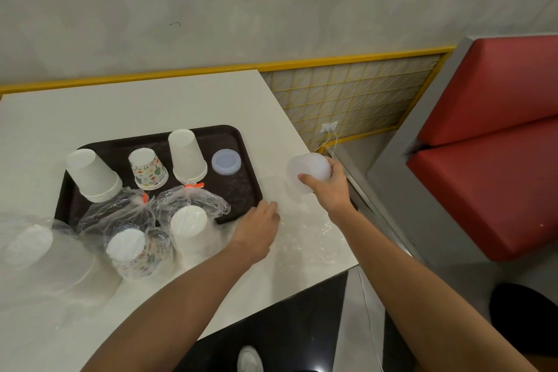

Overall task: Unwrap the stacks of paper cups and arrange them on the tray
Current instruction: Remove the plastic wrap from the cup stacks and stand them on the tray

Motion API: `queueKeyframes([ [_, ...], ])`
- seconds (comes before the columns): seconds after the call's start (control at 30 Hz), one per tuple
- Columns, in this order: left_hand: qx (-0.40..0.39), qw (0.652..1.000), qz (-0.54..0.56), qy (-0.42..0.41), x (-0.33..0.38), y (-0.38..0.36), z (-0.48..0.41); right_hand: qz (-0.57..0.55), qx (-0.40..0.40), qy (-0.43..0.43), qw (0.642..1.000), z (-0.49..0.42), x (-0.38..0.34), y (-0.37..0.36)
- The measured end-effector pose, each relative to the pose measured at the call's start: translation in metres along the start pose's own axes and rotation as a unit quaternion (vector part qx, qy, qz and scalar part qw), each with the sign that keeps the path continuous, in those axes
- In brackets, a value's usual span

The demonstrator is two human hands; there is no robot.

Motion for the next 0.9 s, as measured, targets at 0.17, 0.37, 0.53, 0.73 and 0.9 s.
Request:
queueKeyframes([
  [0.17,-0.1,0.987,0.107,-0.06,0.009,-0.026,0.005,0.003,-0.006,-0.003,1.0,0.001,0.003,0.0],
  [0.37,-0.077,0.994,0.077,-0.02,-0.005,-0.034,0.005,0.001,-0.001,-0.007,1.0,0.001,0.008,0.004],
  [0.53,-0.066,0.991,0.11,0.029,-0.015,-0.03,0.006,0.008,0.002,0.005,1.0,0.003,0.001,0.005],
  [0.73,0.0,0.977,0.204,0.065,-0.023,-0.008,0.0,0.009,0.008,0.06,0.998,0.001,-0.027,0.004],
  [0.9,0.096,0.92,0.358,0.125,-0.044,0.028,-0.009,0.028,0.003,0.094,0.995,-0.003,-0.045,0.001],
])
Point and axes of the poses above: each hand's wrist, its own z-axis away from the middle knuckle, its own y-axis out of the back of the hand, x = y × z, the point moved 9 cm from there along -z, towards the middle knuckle, and after that the axes turned 14 degrees about z, right-handed, at the moved point
